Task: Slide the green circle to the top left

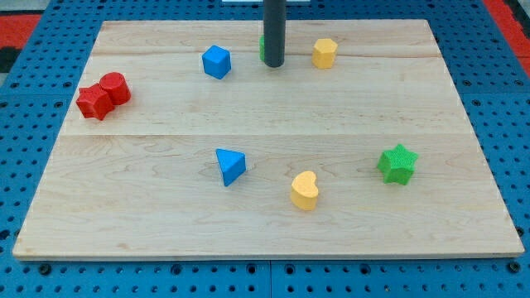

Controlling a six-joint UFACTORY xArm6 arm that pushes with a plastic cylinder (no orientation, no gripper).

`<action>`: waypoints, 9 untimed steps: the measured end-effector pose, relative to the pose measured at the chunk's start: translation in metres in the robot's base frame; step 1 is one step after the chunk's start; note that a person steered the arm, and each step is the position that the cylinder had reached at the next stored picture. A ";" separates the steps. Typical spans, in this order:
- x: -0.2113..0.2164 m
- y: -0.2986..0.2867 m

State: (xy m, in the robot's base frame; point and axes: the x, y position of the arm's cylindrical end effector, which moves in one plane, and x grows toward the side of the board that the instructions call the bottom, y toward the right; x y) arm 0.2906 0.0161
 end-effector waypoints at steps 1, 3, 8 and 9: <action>-0.018 0.004; -0.046 0.028; -0.049 -0.133; -0.046 -0.138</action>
State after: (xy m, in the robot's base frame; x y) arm 0.2450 -0.1217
